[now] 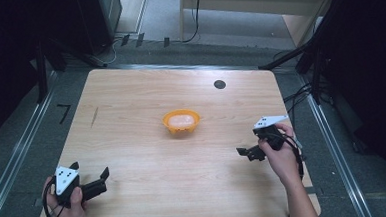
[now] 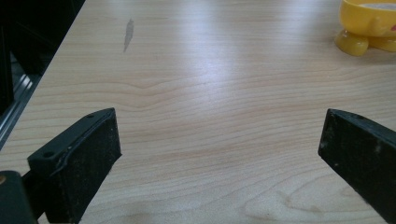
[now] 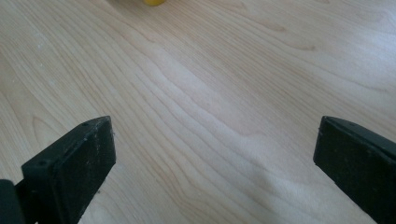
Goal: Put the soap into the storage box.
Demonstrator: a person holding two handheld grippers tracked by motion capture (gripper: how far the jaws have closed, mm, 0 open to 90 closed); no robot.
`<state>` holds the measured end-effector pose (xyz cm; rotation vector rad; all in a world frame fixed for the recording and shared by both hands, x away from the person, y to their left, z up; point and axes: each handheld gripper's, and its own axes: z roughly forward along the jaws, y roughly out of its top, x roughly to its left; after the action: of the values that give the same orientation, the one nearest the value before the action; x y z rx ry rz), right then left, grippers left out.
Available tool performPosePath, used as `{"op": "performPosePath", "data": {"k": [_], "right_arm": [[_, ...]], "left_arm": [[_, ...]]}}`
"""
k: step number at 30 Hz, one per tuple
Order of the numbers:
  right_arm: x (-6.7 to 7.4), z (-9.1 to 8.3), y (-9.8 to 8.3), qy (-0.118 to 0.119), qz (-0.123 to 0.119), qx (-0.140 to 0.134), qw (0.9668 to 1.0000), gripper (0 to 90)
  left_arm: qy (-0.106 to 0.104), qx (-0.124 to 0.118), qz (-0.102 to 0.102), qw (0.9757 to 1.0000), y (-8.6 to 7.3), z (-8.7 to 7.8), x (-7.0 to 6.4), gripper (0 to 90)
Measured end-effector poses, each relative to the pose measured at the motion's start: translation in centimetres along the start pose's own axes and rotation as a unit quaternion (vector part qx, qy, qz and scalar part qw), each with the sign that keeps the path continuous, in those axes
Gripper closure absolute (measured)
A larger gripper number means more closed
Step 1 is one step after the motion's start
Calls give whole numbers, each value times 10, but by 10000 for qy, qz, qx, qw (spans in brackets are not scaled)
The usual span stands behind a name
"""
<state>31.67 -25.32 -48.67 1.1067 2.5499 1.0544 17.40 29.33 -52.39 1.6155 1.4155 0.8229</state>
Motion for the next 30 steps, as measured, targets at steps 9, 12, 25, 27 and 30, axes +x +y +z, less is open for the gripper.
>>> {"op": "performPosePath", "data": {"k": [9,12,25,27,30], "right_arm": [[-2,-7,-29,-57,156,-161,9997,0],[-3,-12,-38,-82,194,-233,9995,0],[-7,-30,-75,-231,465,-596,9969,0],[-6,-32,-79,-257,495,-656,9963,0],[-6,-34,-87,-285,488,-723,9958,0]], "left_arm": [[1,-4,24,10000,0,0,0,0],[3,0,15,10000,0,0,0,0],[31,3,41,10000,0,0,-1,0],[27,9,38,10000,0,0,-1,0],[33,14,45,10000,0,0,-1,0]]}}
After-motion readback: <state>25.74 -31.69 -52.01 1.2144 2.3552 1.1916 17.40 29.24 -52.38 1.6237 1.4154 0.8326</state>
